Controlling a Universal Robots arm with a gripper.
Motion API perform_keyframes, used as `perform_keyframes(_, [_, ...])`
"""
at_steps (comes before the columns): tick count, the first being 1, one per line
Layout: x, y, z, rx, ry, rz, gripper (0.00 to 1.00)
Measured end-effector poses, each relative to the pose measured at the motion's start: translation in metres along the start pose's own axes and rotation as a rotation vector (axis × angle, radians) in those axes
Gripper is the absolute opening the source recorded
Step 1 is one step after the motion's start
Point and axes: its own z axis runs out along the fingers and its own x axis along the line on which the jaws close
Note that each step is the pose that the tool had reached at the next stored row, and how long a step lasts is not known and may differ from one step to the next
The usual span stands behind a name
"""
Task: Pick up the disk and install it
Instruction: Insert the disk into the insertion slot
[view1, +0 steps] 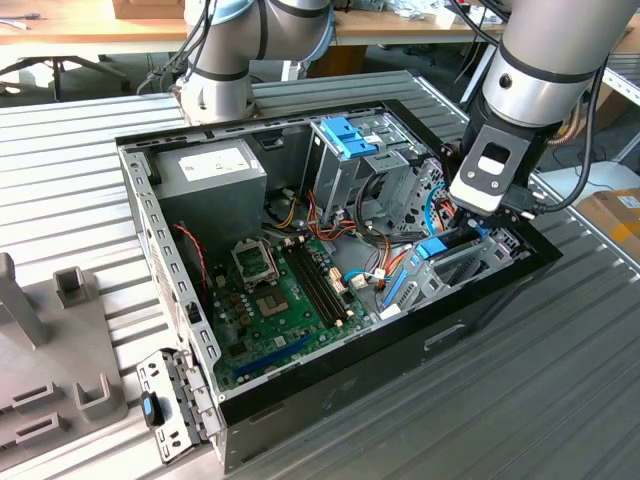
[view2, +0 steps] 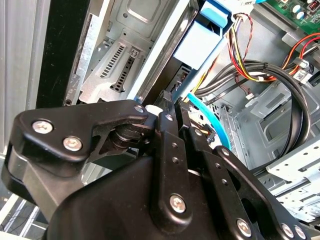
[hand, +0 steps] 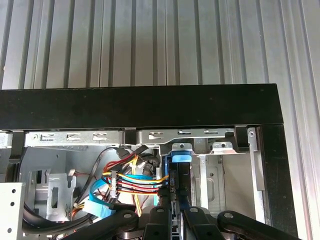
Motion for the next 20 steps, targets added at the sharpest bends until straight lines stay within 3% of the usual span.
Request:
perform_keyframes(3, [0.0, 0.0005, -0.0025, -0.0004, -0.0001, 0.0, 0.16])
perform_keyframes(4, [-0.0016, -0.0008, -0.0048, -0.0079, 0.0001, 0.0, 0.16])
perform_keyframes(5, [-0.0017, -0.0014, -0.0049, -0.0087, 0.0, 0.0, 0.16])
perform_keyframes(20, [-0.0013, -0.0041, -0.0014, -0.0088, -0.0001, 0.0, 0.16])
